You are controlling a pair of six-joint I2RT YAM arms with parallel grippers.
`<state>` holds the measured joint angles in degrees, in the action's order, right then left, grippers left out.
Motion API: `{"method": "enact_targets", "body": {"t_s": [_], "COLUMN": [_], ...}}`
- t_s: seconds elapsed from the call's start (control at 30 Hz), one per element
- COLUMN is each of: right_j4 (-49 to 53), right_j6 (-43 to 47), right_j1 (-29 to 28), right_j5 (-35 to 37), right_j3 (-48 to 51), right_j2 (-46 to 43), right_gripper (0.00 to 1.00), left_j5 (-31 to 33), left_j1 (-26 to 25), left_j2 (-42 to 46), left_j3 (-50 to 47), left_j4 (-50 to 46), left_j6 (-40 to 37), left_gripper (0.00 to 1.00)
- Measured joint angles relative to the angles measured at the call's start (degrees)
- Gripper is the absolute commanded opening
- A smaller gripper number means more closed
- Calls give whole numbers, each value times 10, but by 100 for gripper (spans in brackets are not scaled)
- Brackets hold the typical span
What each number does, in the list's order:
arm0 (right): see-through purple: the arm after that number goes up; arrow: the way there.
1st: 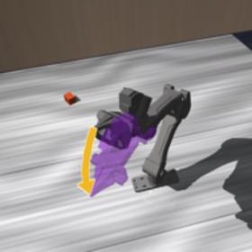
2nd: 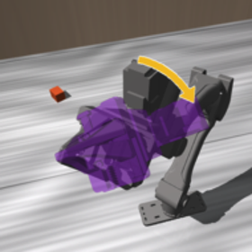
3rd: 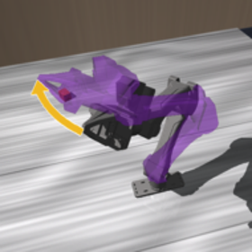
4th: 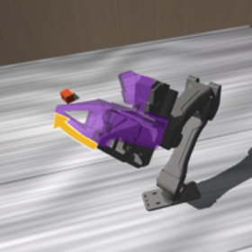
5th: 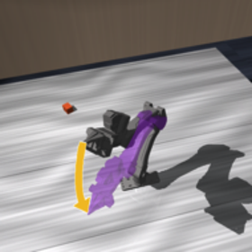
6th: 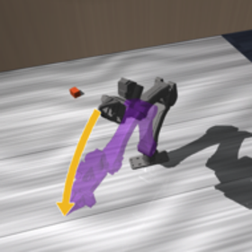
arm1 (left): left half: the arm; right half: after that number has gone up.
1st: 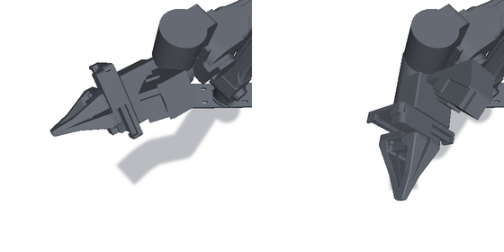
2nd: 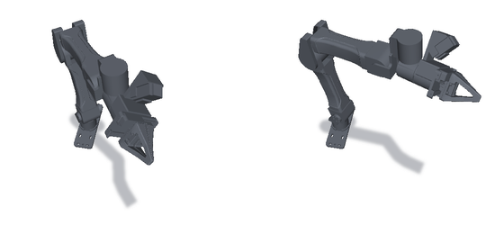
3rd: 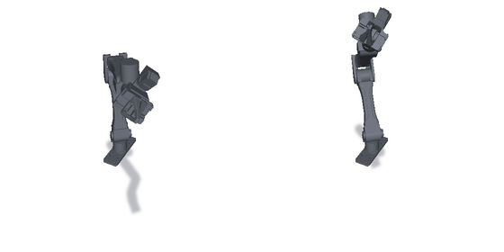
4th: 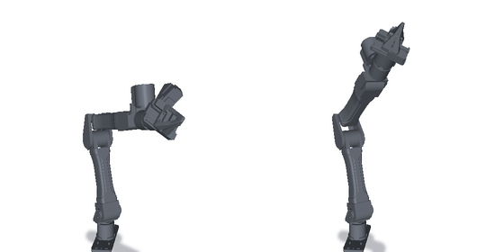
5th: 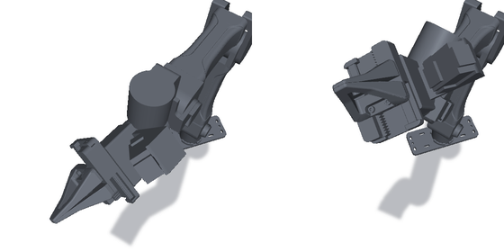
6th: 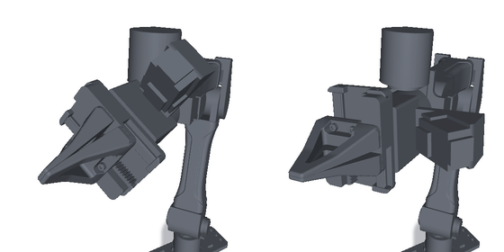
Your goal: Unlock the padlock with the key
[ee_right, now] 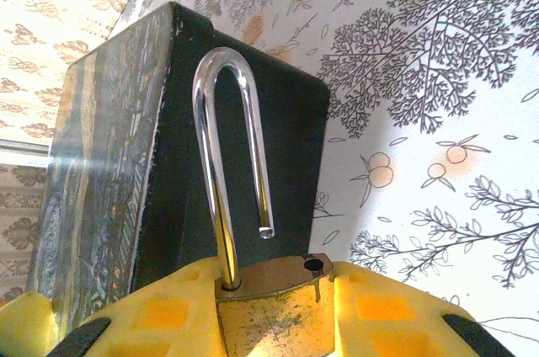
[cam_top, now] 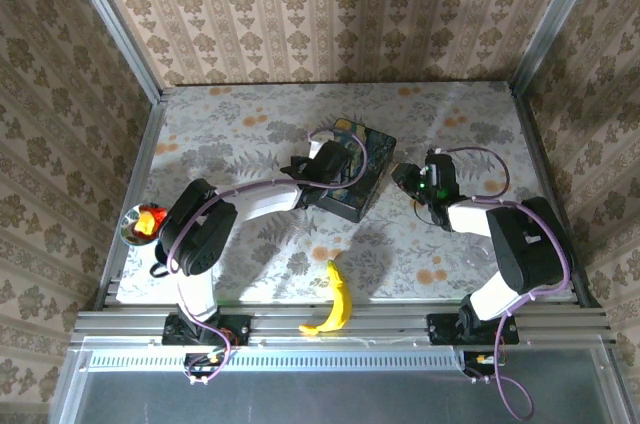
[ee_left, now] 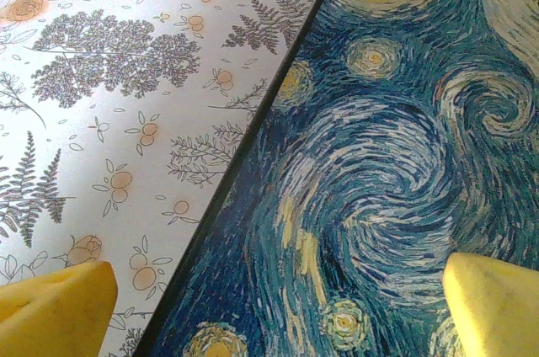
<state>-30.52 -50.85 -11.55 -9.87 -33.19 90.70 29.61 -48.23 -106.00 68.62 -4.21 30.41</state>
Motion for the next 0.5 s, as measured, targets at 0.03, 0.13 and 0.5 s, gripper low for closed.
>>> {"method": "enact_targets", "body": {"t_s": [0.03, 0.13, 0.5], "right_j4": [11, 56, 344], "right_j6": [2, 15, 136], "right_j1": [1, 3, 3], "right_j5": [0, 4, 31], "right_j3": [-3, -9, -92], "right_j2": [-1, -17, -70], "right_gripper": [0, 0, 2], "left_j5": [-2, -13, -123], "left_j1": [1, 7, 101], "left_j2": [0, 4, 35], "left_j3": [-1, -8, -35], "left_j4": [1, 10, 35], "left_j6": [0, 0, -48], "left_gripper": [100, 97, 98]}}
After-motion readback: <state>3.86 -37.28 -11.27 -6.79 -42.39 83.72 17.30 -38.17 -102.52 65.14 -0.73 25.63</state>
